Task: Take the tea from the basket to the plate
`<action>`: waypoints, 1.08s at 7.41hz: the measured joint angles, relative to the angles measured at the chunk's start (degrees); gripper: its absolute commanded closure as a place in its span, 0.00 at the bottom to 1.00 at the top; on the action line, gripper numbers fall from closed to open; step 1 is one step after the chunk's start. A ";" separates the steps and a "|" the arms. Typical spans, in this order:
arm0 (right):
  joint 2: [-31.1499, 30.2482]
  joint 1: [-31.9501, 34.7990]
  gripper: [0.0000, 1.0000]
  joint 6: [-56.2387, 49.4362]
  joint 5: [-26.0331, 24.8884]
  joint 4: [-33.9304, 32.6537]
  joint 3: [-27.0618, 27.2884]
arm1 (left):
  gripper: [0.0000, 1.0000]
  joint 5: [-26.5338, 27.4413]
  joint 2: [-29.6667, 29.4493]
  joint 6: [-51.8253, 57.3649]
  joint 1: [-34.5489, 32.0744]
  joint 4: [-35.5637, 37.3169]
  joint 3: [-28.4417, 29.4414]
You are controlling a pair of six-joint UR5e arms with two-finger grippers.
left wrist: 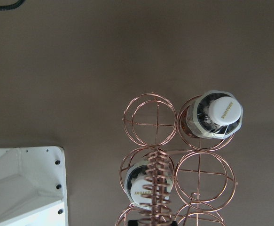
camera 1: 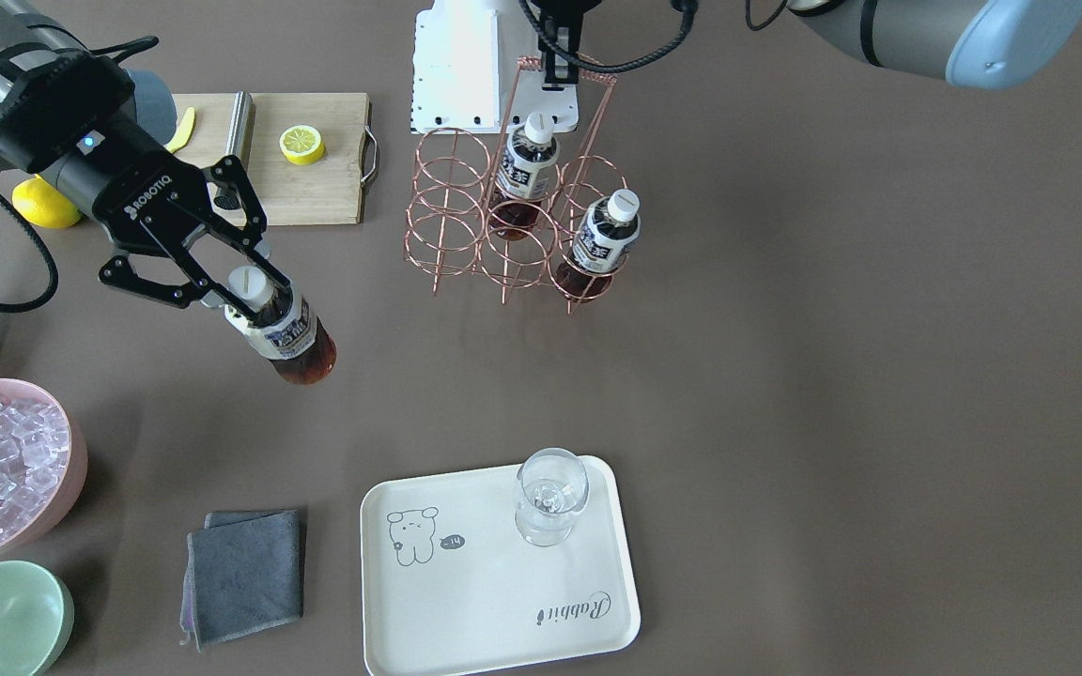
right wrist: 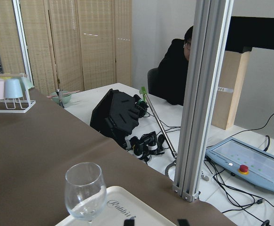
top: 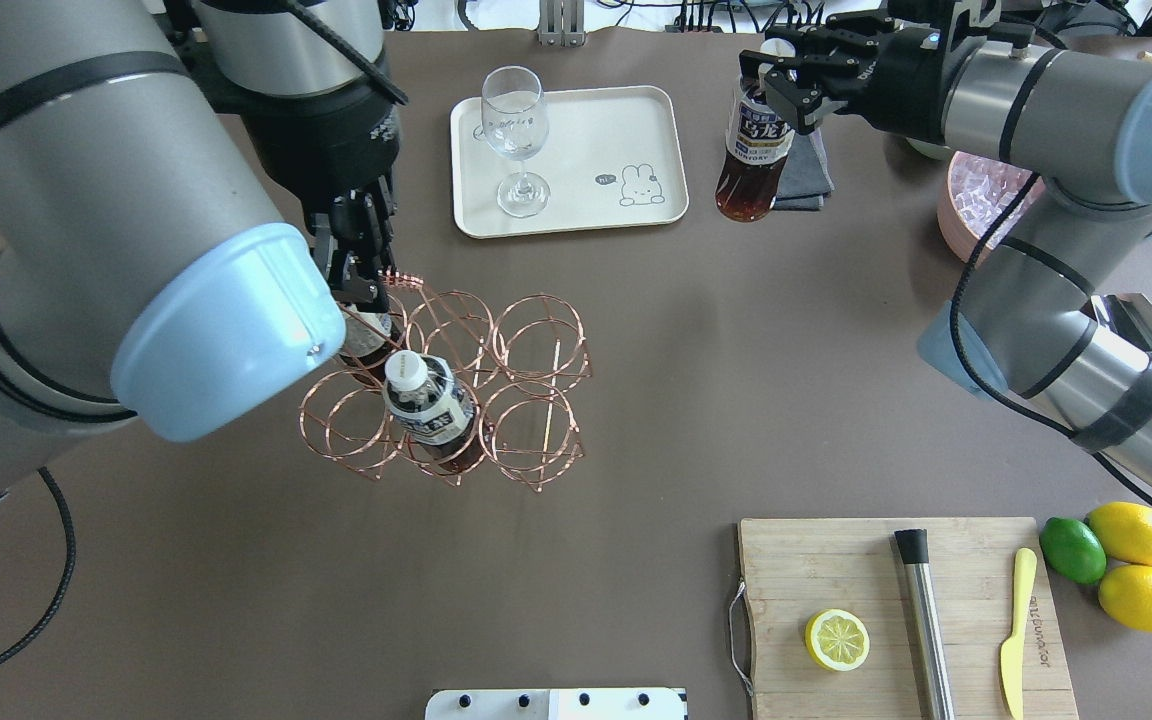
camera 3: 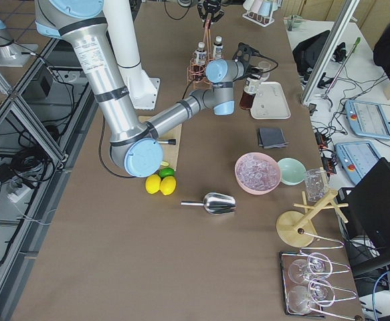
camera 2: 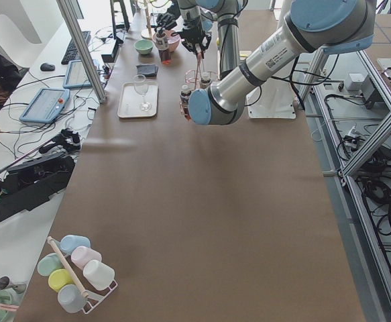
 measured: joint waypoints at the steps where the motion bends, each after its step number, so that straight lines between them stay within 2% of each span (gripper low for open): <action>1: 2.71 -0.25 1.00 -1.55 -3.74 0.34 -3.61 | 1.00 -0.03 2.87 4.24 -2.00 0.91 -0.70; 3: 8.53 -1.11 1.00 -2.78 -10.31 4.93 -13.29 | 1.00 -0.08 9.80 13.68 -7.18 1.47 -1.05; 4: 11.59 -1.38 1.00 -2.86 -11.99 7.97 -18.58 | 1.00 -0.08 13.65 19.65 -11.22 1.66 -1.01; 6: 16.15 -3.07 1.00 -2.78 -15.33 10.76 -24.93 | 1.00 -0.07 20.38 33.73 -21.58 2.30 0.45; 8: 17.36 -5.49 1.00 -2.61 -19.10 16.95 -30.11 | 1.00 -0.12 22.88 50.45 -29.34 2.10 9.31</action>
